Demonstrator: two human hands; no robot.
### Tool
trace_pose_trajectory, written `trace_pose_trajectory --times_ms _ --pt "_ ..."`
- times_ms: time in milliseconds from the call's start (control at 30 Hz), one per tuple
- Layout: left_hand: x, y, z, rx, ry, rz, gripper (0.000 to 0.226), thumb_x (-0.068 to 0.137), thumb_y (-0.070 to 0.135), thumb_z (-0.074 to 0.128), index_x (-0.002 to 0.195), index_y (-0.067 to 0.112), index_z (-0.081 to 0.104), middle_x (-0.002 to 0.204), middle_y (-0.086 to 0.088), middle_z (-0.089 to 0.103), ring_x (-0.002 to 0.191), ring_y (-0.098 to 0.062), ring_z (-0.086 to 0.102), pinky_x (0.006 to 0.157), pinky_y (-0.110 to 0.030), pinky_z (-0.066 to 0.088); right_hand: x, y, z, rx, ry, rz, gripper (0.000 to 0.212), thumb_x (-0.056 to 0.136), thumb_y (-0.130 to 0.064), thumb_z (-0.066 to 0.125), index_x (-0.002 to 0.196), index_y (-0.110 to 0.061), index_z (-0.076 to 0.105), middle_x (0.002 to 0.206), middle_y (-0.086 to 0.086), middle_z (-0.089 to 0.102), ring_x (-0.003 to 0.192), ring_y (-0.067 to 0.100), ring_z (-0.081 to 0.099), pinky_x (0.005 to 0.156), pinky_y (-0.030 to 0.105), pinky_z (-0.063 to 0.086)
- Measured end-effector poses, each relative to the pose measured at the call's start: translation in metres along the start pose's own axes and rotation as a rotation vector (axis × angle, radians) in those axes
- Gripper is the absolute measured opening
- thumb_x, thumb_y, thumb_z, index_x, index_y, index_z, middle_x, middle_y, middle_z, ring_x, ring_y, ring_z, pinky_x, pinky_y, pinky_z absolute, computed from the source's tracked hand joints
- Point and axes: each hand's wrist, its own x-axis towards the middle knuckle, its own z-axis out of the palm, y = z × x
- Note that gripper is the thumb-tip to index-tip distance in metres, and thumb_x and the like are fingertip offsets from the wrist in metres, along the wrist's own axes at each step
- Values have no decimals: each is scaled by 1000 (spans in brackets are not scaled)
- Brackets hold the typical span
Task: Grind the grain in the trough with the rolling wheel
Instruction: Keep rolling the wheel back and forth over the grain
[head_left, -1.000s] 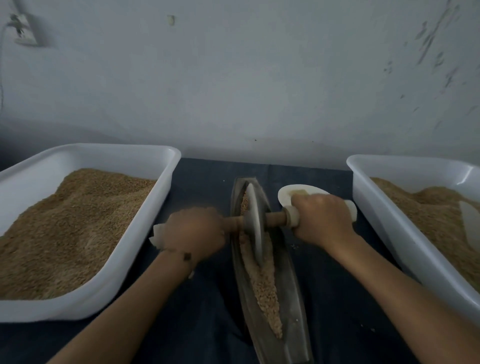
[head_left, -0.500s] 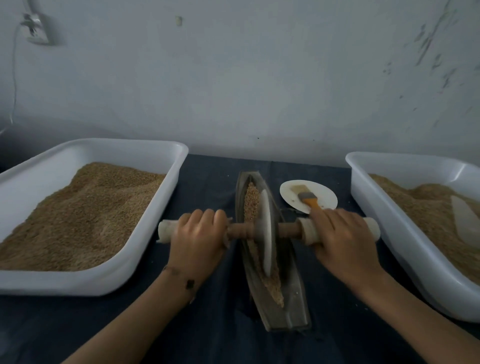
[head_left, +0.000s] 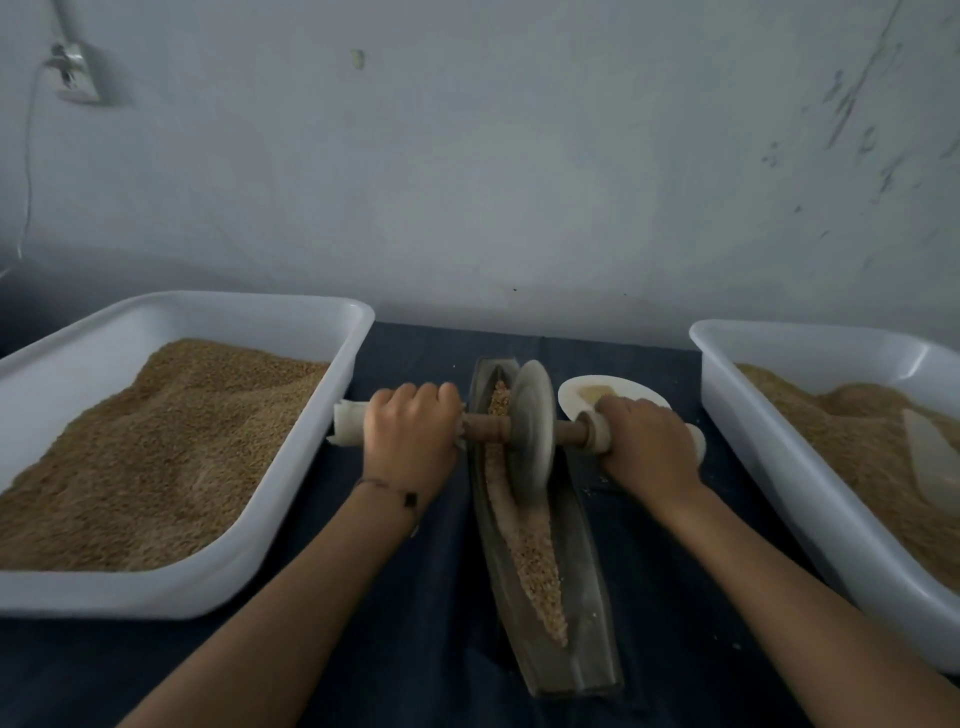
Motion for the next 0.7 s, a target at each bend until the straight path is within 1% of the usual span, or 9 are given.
trace_pose_trajectory --times_ms 67,133,233,367,467,567,600,633,700 --pt "10 2 5 38 -15 -11 28 61 10 78 57 15 51 50 -1 52 44 -17 48 51 -26 37 9 2 5 3 -14 16 6 83 -20 56 83 -18 50 80 1 61 70 22 53 56 34 30" --pt "11 2 5 51 -6 -12 28 63 11 79 58 15 51 50 -1 52 45 -17 48 51 -26 38 8 1 5 4 -14 11 4 84 -19 56 86 -17 53 81 2 62 72 23 54 57 35 34" --pt "-1 2 -3 30 -6 13 25 65 13 79 63 14 54 56 -2 56 51 -19 53 55 -29 44 -12 0 -4 21 26 -37 21 76 -14 66 96 -12 61 88 5 64 77 26 56 61 36 37" --pt "-41 1 -26 -84 -39 74 25 64 18 80 77 13 59 71 -3 58 62 -21 56 62 -35 48 -59 0 -27 128 112 -142 51 61 -7 80 107 -10 60 96 6 63 85 26 58 73 34 44" --pt "-65 3 -43 -135 42 134 32 61 7 74 92 9 66 80 -4 62 70 -23 59 70 -38 51 -86 4 -39 141 180 -127 60 56 -8 85 111 -9 61 103 6 65 95 22 58 83 32 42" --pt "-67 2 -54 -187 111 192 39 56 -1 71 94 8 69 80 -3 65 71 -22 63 71 -35 52 -95 3 -42 102 204 -159 62 48 -7 88 105 -6 63 97 9 66 88 27 63 80 36 47" --pt "-63 1 -56 -214 70 175 46 53 -2 75 97 9 69 80 -1 65 68 -20 64 66 -33 52 -93 2 -41 101 207 -171 61 48 -5 88 104 -5 63 95 10 66 84 28 64 78 38 50" --pt "-56 -1 -56 -216 -33 123 60 52 0 79 109 9 65 85 -1 65 66 -18 64 60 -29 51 -90 0 -40 101 209 -182 59 48 -4 87 102 -6 63 91 9 66 80 28 64 75 39 51" --pt "-35 -8 -50 -69 -273 3 86 68 16 77 142 16 33 120 -2 53 74 -13 63 56 -22 45 -74 -5 -36 86 201 -190 52 50 -7 85 97 -9 63 83 6 64 72 24 60 67 36 49"
